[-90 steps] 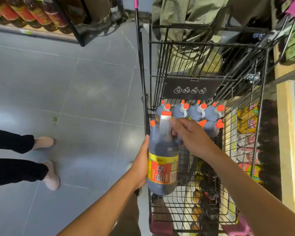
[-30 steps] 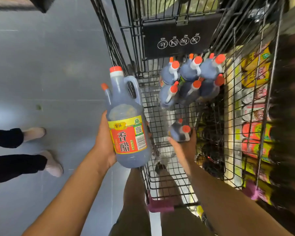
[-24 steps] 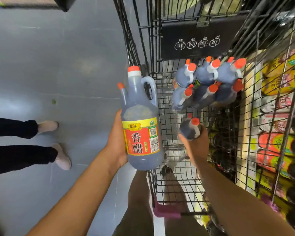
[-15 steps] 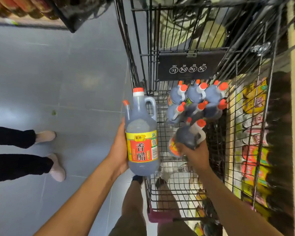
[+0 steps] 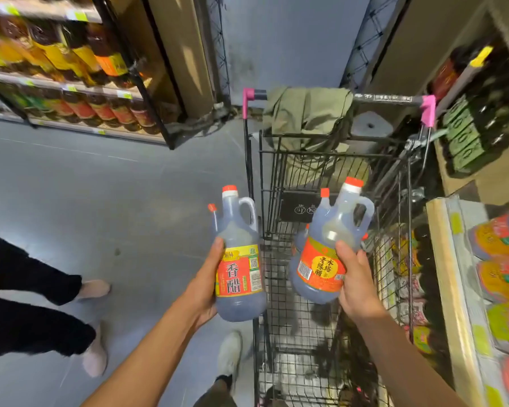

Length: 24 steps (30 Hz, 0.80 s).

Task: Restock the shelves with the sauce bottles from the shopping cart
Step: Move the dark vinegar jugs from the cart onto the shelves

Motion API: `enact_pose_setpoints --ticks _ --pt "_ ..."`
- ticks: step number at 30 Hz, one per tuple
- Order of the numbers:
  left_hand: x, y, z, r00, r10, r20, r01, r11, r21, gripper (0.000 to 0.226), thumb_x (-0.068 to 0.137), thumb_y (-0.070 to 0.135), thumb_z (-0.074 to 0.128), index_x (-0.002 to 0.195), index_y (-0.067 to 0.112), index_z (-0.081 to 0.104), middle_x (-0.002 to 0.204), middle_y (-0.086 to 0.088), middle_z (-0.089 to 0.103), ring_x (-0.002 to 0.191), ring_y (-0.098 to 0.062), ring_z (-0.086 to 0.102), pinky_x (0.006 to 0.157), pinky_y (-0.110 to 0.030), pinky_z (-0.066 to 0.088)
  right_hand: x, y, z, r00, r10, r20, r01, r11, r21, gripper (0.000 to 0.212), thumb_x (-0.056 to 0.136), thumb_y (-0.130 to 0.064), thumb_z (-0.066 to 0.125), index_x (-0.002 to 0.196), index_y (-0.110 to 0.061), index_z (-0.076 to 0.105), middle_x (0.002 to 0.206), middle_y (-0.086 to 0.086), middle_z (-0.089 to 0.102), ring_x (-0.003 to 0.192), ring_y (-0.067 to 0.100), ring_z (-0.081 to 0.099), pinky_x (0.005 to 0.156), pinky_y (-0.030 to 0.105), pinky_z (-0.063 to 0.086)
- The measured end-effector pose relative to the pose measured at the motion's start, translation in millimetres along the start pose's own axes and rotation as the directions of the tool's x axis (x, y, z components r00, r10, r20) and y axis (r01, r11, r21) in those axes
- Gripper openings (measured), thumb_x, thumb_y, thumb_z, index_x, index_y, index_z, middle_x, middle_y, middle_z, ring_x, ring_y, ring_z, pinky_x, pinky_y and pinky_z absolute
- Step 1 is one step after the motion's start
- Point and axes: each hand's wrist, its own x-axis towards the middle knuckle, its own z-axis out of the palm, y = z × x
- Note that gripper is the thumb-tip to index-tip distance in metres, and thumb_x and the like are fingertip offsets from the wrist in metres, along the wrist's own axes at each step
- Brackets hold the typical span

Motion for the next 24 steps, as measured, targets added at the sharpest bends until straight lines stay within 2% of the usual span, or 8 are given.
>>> enact_pose_setpoints --ticks 2,6,10,12,14,17,20,24 --pt "-4.6 16.8 -0.4 0.999 0.038 0.038 -0.038 0.999 -0.016 0.100 0.048 0.074 0.086 0.121 0.008 0.070 0.116 -0.022 0.071 0.096 -0.032 0.072 0.087 -0.046 0.059 -4.8 -14.1 13.8 0.997 -0.030 0.067 0.030 0.999 0.012 0.102 0.047 -0.062 0.091 0.133 -0.017 0.057 0.122 0.011 0.071 0.106 0.025 0.070 0.083 0.036 0.059" --pt "-3.0 44.1 -4.2 0.994 0.065 0.086 -0.066 0.998 0.017 0.105 0.045 0.073 0.087 0.125 0.008 0.065 0.116 -0.022 0.072 0.093 -0.031 0.074 0.083 -0.043 0.061 -18.4 -30.2 34.6 0.998 -0.036 0.052 0.037 0.999 -0.025 0.109 0.035 -0.071 0.090 0.127 -0.022 0.057 0.117 0.009 0.073 0.102 0.026 0.072 0.082 0.038 0.058" --pt "5.4 68.3 -2.3 0.982 0.079 0.170 -0.105 0.983 0.151 0.107 0.039 0.077 0.086 0.122 0.012 0.066 0.112 -0.020 0.074 0.091 -0.029 0.075 0.077 -0.041 0.061 -40.8 -37.8 49.4 0.999 -0.050 -0.020 0.049 0.998 -0.038 0.100 0.051 -0.062 0.087 0.134 -0.017 0.053 0.116 0.011 0.073 0.102 0.029 0.072 0.078 0.036 0.059" --pt "8.6 77.5 4.0 0.970 0.085 0.230 -0.136 0.967 0.217 0.090 0.058 0.074 0.080 0.121 0.012 0.065 0.104 -0.017 0.076 0.085 -0.026 0.076 0.070 -0.037 0.062 -54.7 -37.9 51.7 0.994 -0.082 -0.072 0.081 0.997 -0.018 0.086 0.064 -0.054 0.081 0.136 -0.015 0.053 0.114 0.010 0.074 0.100 0.027 0.073 0.076 0.035 0.060" --pt "6.6 85.8 17.0 0.951 0.067 0.303 -0.153 0.951 0.270 0.063 0.080 0.062 0.064 0.118 0.012 0.063 0.095 -0.013 0.078 0.078 -0.023 0.076 0.065 -0.034 0.062 -70.3 -41.2 53.6 0.981 -0.121 -0.151 0.120 0.993 -0.016 0.092 0.062 -0.060 0.082 0.137 -0.015 0.053 0.117 0.013 0.073 0.103 0.031 0.072 0.081 0.040 0.060" --pt "-4.5 90.9 44.6 0.892 0.005 0.451 -0.167 0.932 0.321 0.048 0.081 0.049 0.048 0.109 0.014 0.064 0.086 -0.011 0.078 0.071 -0.020 0.076 0.061 -0.031 0.062 -99.1 -49.3 52.3 0.945 -0.193 -0.266 0.195 0.981 -0.019 0.093 0.057 -0.064 0.083 0.132 -0.015 0.057 0.112 0.013 0.074 0.100 0.032 0.072 0.081 0.040 0.059" --pt "-21.7 85.2 73.7 0.829 -0.043 0.557 -0.173 0.928 0.330 0.045 0.082 0.046 0.046 0.103 0.013 0.069 0.084 -0.011 0.078 0.068 -0.021 0.075 0.057 -0.030 0.060 -132.0 -55.5 42.2 0.886 -0.248 -0.391 0.263 0.965 -0.015 0.109 0.045 -0.073 0.086 0.133 -0.014 0.057 0.114 0.015 0.074 0.100 0.032 0.072 0.080 0.040 0.058" --pt "-44.7 64.1 109.5 0.720 -0.107 0.685 -0.232 0.894 0.384 0.054 0.065 0.067 0.077 0.095 0.022 0.082 0.099 -0.016 0.077 0.081 -0.027 0.076 0.069 -0.037 0.063 -189.3 -60.5 21.3 0.775 -0.333 -0.538 0.373 0.927 -0.037 0.112 0.044 -0.073 0.086 0.133 -0.013 0.056 0.113 0.012 0.074 0.096 0.029 0.073 0.075 0.036 0.058"
